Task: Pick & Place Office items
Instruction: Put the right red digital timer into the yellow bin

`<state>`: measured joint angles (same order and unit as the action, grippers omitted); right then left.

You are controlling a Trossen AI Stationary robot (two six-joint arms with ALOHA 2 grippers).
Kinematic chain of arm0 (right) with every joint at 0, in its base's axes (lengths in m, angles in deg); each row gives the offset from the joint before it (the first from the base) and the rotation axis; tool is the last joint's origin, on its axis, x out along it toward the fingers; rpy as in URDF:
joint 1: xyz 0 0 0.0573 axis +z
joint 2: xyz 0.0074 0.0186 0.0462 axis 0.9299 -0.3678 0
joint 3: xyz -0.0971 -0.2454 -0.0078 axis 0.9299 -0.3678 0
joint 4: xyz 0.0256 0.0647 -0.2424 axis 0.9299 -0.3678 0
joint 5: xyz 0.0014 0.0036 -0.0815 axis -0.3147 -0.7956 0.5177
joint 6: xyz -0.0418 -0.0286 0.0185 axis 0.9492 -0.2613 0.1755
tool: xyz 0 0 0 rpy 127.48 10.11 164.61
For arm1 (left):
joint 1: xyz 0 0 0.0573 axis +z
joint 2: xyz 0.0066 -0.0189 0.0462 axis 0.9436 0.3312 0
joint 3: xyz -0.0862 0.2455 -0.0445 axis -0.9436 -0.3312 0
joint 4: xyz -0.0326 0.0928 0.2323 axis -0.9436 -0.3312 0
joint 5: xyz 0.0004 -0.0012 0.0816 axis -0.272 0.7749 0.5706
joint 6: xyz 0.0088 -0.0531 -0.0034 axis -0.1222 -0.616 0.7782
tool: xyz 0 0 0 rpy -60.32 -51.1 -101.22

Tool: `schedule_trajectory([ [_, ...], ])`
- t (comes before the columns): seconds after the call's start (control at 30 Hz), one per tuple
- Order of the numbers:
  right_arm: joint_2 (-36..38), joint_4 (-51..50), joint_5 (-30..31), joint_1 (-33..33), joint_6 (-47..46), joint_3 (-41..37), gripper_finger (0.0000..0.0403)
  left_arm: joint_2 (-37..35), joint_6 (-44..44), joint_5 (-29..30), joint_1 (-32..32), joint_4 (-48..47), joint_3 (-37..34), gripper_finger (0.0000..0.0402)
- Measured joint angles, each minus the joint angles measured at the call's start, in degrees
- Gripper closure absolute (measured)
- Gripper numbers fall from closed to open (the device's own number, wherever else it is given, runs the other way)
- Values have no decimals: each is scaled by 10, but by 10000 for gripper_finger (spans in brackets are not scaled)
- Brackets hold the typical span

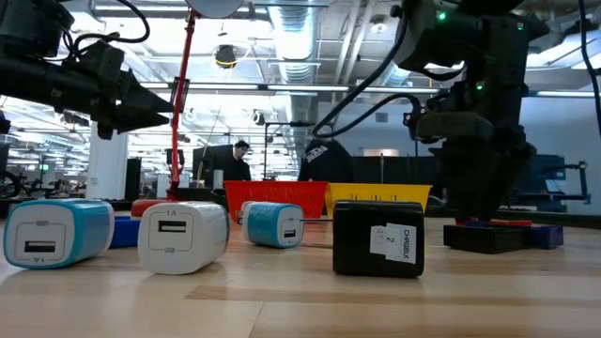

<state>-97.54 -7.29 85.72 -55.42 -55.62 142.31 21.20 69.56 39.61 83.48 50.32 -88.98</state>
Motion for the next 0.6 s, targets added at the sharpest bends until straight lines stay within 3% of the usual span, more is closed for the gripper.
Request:
schedule_trajectory([
  [0.6, 2, -78, 28, -1, -17, 39, 133, 61, 0, 0, 0, 1, 0, 206],
])
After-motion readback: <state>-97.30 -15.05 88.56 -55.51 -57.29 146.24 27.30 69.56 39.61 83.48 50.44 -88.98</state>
